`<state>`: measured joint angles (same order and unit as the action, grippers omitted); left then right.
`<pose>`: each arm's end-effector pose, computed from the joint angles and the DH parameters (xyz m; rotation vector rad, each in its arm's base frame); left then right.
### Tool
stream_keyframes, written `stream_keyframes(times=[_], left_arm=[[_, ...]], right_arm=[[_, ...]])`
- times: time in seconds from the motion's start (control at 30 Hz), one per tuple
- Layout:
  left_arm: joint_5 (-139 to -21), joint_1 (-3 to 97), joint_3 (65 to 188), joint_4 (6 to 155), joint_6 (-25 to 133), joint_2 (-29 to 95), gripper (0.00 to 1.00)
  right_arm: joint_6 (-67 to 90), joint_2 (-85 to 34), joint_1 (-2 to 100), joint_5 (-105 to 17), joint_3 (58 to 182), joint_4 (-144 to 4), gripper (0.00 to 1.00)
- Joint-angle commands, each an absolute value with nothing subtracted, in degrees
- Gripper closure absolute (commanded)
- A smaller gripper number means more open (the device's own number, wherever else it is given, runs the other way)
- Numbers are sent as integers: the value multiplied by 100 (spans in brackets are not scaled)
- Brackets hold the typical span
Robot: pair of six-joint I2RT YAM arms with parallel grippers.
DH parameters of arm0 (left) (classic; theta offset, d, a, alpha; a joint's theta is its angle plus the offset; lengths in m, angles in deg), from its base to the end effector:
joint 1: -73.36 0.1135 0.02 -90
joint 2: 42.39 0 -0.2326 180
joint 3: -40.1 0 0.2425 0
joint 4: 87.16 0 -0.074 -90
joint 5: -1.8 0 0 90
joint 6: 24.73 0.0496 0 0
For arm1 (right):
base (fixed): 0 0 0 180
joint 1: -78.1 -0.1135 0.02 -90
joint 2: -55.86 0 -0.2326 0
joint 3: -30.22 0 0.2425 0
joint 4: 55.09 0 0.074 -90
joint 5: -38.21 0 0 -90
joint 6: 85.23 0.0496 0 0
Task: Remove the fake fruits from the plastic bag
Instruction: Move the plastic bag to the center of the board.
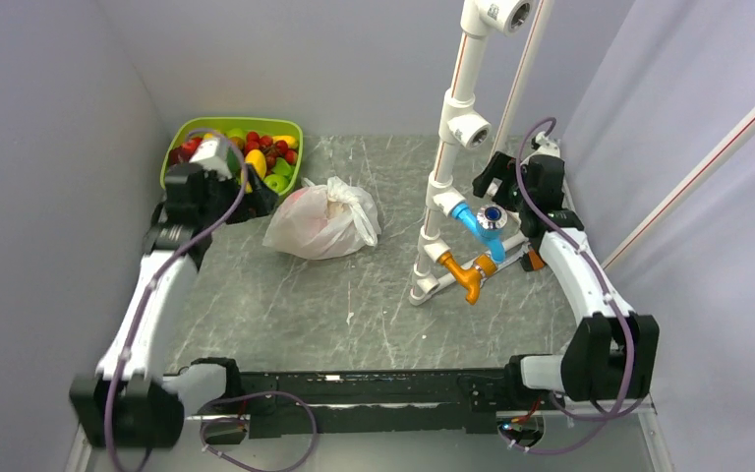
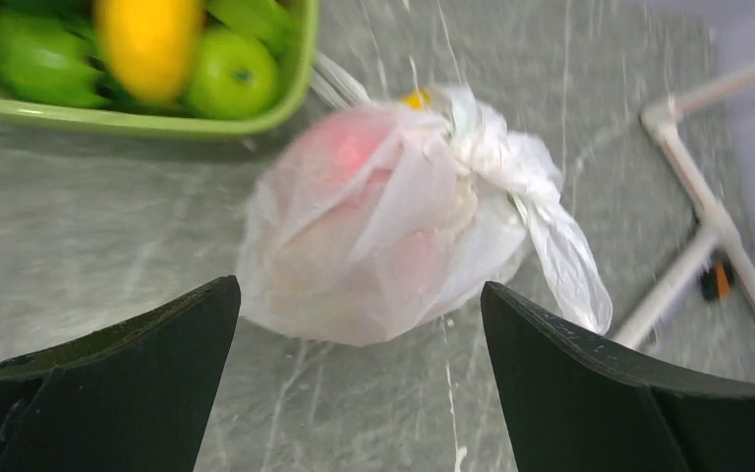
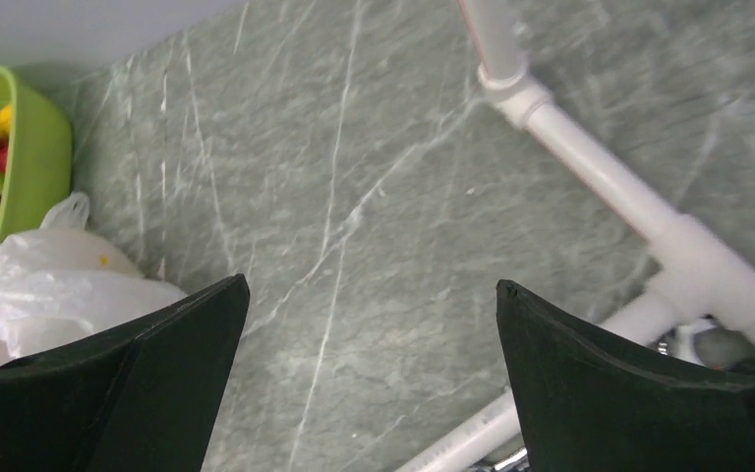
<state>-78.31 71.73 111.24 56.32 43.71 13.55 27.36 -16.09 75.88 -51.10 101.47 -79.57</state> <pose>0.2379 -0.0153 0.3251 -0.2249 1.9491 -0.4349 0.3020 0.0123 0.2791 0.3499 1.9915 0.2877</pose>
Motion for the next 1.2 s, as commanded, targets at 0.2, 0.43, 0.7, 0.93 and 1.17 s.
stream_keyframes(times=[0.2,0.43,0.7,0.93,1.17], left_arm=[[-7083,5970,13432,4801,5952,4596,1],[-8005,5550,14663,4167,6754,5998,7],[-8501,5227,14270,4354,6986,5997,29],[-8279,4993,14311,4333,6913,6059,61],[-7954,4780,13841,4971,6789,5716,89]], right_arm=[[3148,-2652,7784,-2805,10463,-6995,0],[3312,-3310,7784,-2022,10648,-6595,0],[3645,-3615,7784,-1541,10527,-6057,0],[3511,-3743,7499,-1752,10698,-6198,0],[3475,-4095,7056,-1942,11325,-6369,0]])
